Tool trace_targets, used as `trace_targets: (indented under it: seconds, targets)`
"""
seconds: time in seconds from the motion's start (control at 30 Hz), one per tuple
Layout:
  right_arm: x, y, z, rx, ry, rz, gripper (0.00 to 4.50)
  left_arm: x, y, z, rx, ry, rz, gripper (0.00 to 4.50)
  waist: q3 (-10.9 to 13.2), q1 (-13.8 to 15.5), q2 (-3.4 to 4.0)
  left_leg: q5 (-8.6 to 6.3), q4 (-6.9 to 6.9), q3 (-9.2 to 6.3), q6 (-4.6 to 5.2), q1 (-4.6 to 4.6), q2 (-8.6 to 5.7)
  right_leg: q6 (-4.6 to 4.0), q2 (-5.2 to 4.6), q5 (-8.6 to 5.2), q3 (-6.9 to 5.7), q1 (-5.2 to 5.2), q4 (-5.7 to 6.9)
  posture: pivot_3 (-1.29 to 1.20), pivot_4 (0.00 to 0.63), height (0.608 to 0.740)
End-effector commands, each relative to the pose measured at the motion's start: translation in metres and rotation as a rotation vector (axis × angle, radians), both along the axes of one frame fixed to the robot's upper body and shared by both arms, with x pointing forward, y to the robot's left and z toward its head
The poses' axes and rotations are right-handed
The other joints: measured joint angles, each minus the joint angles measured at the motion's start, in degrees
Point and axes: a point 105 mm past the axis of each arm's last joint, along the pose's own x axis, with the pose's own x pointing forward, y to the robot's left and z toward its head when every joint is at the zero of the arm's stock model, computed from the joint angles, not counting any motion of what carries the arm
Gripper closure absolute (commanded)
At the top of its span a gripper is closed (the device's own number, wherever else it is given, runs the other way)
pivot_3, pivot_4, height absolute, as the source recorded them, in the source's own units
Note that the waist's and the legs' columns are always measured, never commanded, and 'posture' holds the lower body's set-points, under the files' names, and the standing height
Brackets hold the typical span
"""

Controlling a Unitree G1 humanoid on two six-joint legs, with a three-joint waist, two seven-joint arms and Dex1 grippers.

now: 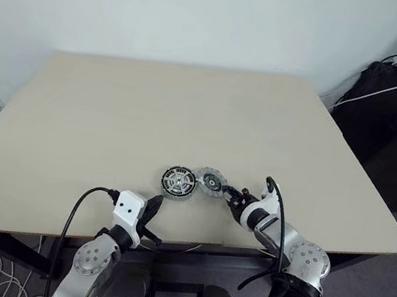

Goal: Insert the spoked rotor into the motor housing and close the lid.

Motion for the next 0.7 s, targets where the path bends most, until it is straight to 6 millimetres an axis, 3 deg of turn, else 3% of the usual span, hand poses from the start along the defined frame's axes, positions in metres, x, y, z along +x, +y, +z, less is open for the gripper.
trace_targets:
  seconds: [0.03, 0.53, 0.7]
  targets:
    - [0.0008, 0.0249, 0.0036, 0.082, -0.013, 0.018, 2.66, 0.0034, -0.0017, 0.0180, -0.006, -0.056, -0.008, 4.50, 0.0, 0.0, 0.05, 0.00, 0.00, 0.00, 0.00, 0.00, 0.00, 0.00, 0.00, 0.00, 0.00, 0.00, 0.00, 0.00, 0.000, 0.740]
    - [0.0072, 0.0221, 0.0015, 0.133, -0.030, -0.029, 2.66, 0.0028, -0.0008, 0.0166, 0.002, -0.048, -0.020, 4.50, 0.2, 0.0, 0.17, 0.00, -0.05, 0.00, 0.00, -0.02, 0.00, 0.21, -0.03, -0.14, 0.01, -0.01, -0.05, 0.00, 0.000, 0.740]
    - [0.0098, 0.0212, 0.0034, 0.146, -0.049, -0.037, 3.88, 0.0035, -0.0038, 0.0206, -0.001, -0.054, -0.026, 4.50, 0.2, 0.0, 0.21, 0.00, -0.10, 0.00, 0.00, -0.04, 0.00, 0.21, -0.04, -0.14, 0.01, -0.03, -0.11, 0.00, 0.000, 0.740]
